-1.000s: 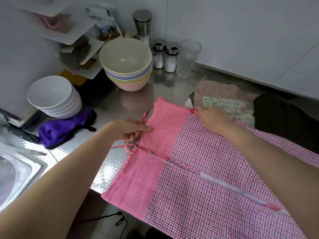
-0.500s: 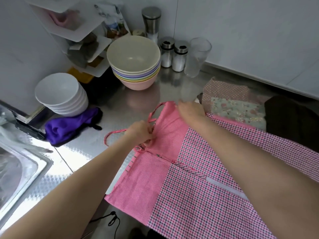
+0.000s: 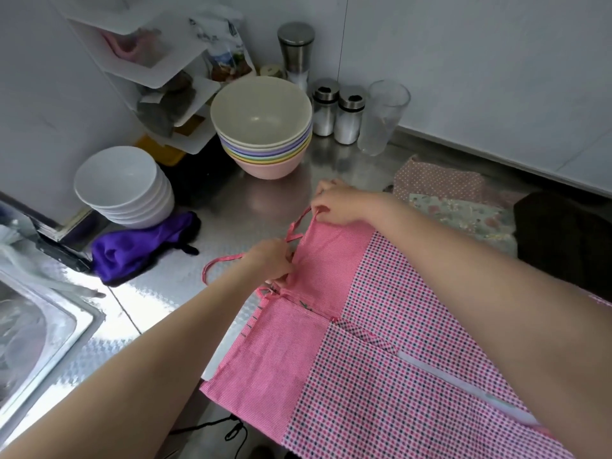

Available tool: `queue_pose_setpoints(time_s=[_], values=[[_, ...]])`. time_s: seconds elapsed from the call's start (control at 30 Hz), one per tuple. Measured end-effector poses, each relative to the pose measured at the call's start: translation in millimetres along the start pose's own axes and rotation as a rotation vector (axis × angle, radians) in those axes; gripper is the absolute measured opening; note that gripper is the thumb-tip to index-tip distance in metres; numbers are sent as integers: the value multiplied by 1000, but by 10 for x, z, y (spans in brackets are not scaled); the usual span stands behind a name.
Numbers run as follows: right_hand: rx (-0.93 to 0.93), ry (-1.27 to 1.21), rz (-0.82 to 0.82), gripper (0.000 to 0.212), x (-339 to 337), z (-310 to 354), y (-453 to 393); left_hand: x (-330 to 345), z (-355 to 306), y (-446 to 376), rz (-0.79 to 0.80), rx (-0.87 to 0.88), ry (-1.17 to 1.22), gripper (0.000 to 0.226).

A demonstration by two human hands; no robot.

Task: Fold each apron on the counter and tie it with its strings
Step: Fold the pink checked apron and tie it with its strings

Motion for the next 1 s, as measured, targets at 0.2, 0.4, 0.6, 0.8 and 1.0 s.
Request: queue_pose_setpoints(time_s=[0.2, 0.4, 0.6, 0.8, 1.0], values=[[74, 251, -74, 32, -216, -8, -9, 2, 72, -50, 10, -50, 57, 19], [38, 157, -346, 39, -6, -61, 163, -32, 42, -10, -29, -47, -73, 12], [49, 152, -491, 59, 252, -47, 651, -138, 77, 106, -81, -115, -146, 26], [277, 31, -566, 57, 481, -360, 1333, -372, -478, 349, -467, -1, -291, 45], [550, -70, -597, 58, 863, -851, 2182, 69, -1794, 525, -429, 397, -565, 87]])
Point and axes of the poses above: each hand's wrist, its own y-axis away from the middle knuckle, its own x-axis out of the palm, z = x × y, the point moved 7 cm from there along -y, towards the middle knuckle, and after that the axes turned 15 degrees about -y, right-handed, at the moved point
